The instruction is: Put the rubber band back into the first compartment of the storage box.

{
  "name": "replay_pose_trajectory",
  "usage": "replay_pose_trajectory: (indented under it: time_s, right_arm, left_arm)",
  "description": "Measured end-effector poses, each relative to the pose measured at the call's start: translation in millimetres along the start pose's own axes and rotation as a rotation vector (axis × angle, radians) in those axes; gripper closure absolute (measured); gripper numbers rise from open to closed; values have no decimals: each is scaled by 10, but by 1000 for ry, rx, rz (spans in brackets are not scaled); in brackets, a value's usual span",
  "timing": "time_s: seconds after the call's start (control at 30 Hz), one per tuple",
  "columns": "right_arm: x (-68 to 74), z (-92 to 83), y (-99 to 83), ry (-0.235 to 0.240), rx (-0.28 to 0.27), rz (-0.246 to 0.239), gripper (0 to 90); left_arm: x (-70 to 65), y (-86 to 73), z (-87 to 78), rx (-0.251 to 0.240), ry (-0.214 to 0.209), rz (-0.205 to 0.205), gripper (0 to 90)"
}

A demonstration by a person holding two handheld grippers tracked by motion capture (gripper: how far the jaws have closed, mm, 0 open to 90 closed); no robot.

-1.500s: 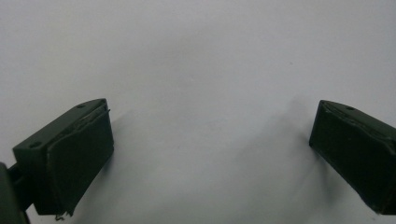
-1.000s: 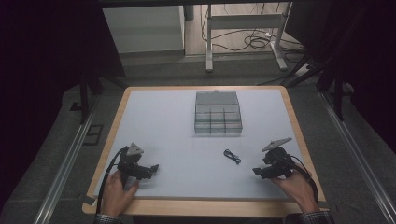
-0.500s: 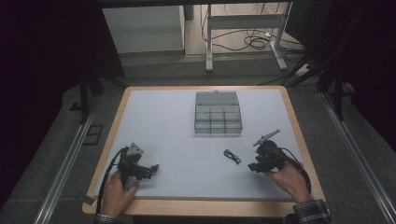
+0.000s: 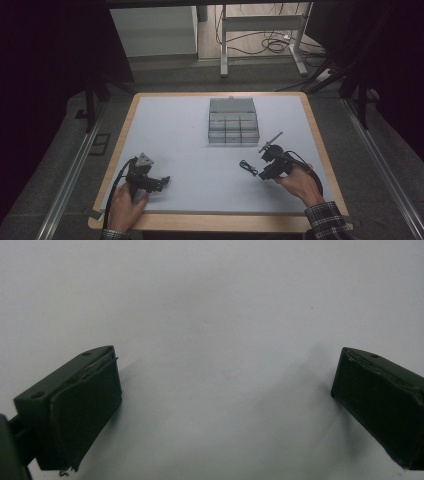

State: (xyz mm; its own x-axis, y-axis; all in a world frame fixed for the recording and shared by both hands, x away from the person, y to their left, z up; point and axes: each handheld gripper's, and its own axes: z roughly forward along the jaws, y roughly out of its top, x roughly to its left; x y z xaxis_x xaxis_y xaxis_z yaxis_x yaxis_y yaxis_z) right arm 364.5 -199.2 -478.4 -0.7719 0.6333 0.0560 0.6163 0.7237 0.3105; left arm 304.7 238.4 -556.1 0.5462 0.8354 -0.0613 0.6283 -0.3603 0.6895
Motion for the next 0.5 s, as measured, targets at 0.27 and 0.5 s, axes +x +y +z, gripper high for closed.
replay_pose_trajectory:
  time_s: [0.27,0.5]
  right_arm:
    - [36,98,199,12,67,-20,648]
    - [86,170,337,-9,111,-44,643]
  left_arm:
    - [0,0,0,0,0,0,0]
    - [0,0,0,0,0,0,0]
